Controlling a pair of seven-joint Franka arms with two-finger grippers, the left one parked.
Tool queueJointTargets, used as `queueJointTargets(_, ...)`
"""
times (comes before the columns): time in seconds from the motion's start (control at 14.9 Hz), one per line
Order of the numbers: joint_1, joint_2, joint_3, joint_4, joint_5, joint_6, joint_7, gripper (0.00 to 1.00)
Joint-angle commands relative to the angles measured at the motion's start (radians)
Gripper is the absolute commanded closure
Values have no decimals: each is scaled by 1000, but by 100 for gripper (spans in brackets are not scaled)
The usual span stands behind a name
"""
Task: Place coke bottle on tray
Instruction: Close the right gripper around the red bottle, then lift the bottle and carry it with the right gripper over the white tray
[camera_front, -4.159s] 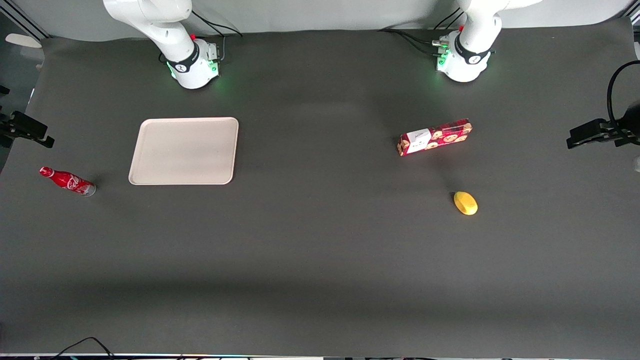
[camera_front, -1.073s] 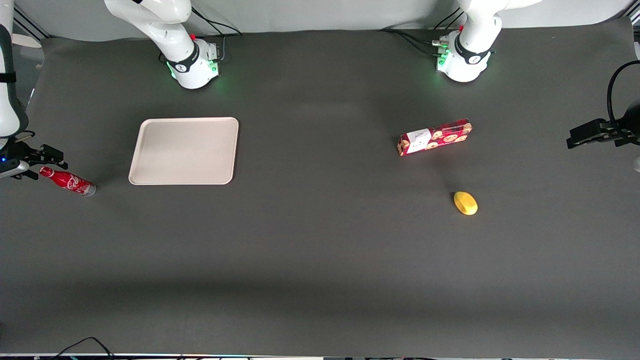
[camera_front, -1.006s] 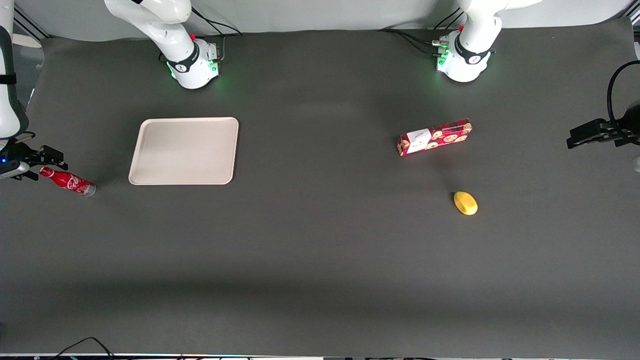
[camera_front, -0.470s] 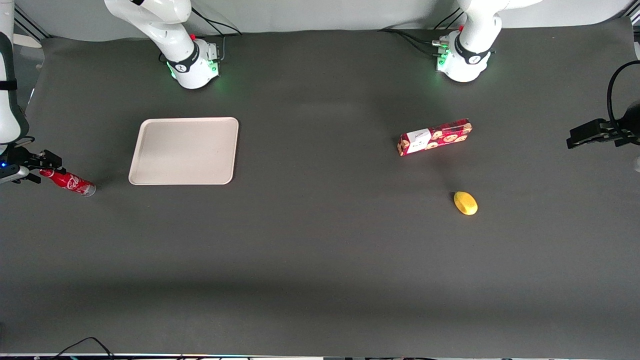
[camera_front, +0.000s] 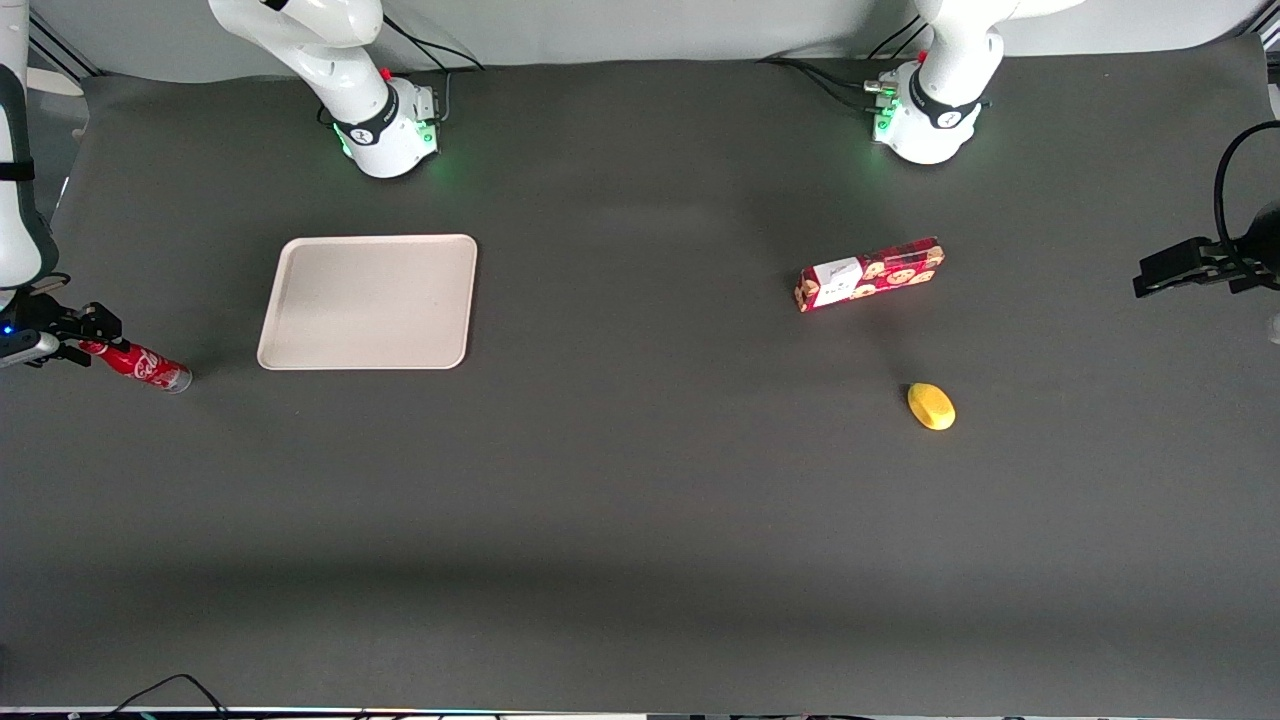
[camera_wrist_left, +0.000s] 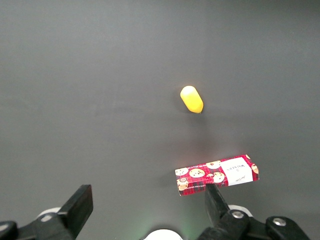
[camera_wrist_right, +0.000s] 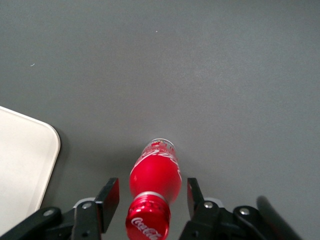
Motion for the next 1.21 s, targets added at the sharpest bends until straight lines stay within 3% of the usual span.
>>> queueJointTargets(0.0,-11,14,7,20,26,-11,-1,46)
queueJointTargets(0.2,-11,14,9,20,26,-11,-14,98)
queueJointTargets(0.54,-11,9,9,28,24,-35,-6,100)
queueJointTargets(0.87,-4,1,18,254,-9,-334,12,100)
queueJointTargets(1.14,-6,-40,104,500,-209,-633,253,100)
